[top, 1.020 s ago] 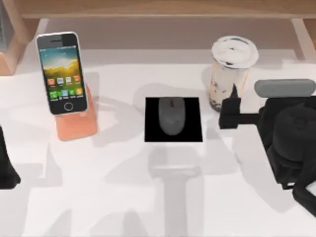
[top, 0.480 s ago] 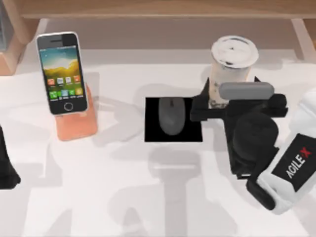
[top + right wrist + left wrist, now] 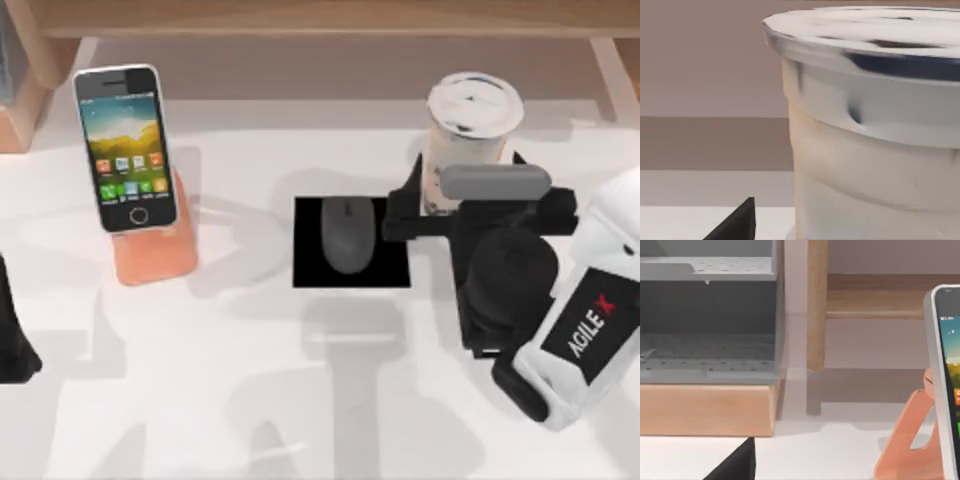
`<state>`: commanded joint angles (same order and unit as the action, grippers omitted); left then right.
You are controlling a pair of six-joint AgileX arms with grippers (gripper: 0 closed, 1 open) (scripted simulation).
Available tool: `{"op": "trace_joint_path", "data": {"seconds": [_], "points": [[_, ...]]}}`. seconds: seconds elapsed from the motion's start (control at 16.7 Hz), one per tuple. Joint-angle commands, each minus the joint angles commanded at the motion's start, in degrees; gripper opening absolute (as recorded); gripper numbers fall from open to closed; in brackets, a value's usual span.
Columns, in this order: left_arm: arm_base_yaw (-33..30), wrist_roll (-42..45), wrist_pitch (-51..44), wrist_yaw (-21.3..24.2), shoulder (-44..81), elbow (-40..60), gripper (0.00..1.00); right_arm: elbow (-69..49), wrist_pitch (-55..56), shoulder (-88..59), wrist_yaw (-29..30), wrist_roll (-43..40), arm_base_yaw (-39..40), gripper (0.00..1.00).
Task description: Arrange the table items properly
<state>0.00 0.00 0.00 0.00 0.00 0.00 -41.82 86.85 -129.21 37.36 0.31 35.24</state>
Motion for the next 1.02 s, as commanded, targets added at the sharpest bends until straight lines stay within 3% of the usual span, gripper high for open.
{"op": "trace_joint_path", "data": {"seconds": [0.66, 1.02], "points": [[0.00, 0.00, 0.00, 0.00, 0.00, 0.00, 1.00, -6.39, -4.03, -2.15, -2.81, -0.11, -3.13, 1.00], [0.00, 0.00, 0.00, 0.00, 0.00, 0.00, 1.00, -6.39, -4.03, -2.15, -2.81, -0.11, -3.13, 0.55]]}}
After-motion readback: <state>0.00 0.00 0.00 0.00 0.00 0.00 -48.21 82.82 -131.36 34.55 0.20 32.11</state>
